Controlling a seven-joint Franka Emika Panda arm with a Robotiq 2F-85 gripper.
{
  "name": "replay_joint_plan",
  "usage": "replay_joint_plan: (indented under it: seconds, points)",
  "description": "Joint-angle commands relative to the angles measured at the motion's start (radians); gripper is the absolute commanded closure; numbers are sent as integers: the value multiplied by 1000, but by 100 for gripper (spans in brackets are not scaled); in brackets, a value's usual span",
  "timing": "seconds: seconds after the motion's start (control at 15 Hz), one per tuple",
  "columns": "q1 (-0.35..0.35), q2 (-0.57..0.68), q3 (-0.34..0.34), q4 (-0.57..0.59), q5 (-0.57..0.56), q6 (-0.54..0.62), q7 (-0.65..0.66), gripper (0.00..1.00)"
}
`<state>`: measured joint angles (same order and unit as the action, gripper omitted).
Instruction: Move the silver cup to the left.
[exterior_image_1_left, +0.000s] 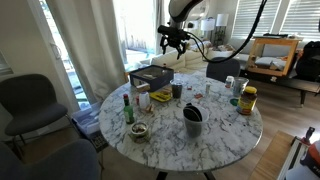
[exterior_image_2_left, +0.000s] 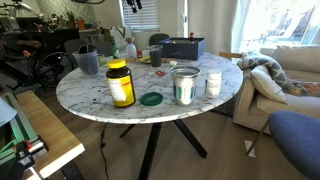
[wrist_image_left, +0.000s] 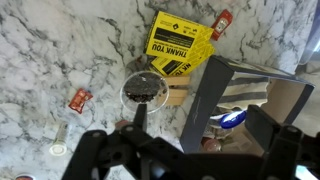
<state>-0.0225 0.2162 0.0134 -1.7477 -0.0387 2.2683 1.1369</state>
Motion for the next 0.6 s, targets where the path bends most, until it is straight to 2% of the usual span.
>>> replay_joint_plan:
  seconds: [0.0, 0.2, 0.33, 0.4, 0.53]
  points:
    - [1, 191, -30, 167, 94, 8, -16, 0]
    - [-7, 332, -54, 323, 141, -45, -15, 0]
    - [7, 403, -90, 416, 125, -95, 40, 0]
    - [12, 316, -82, 285, 126, -23, -2, 0]
    - [9, 375, -95, 359, 124, -50, 12, 0]
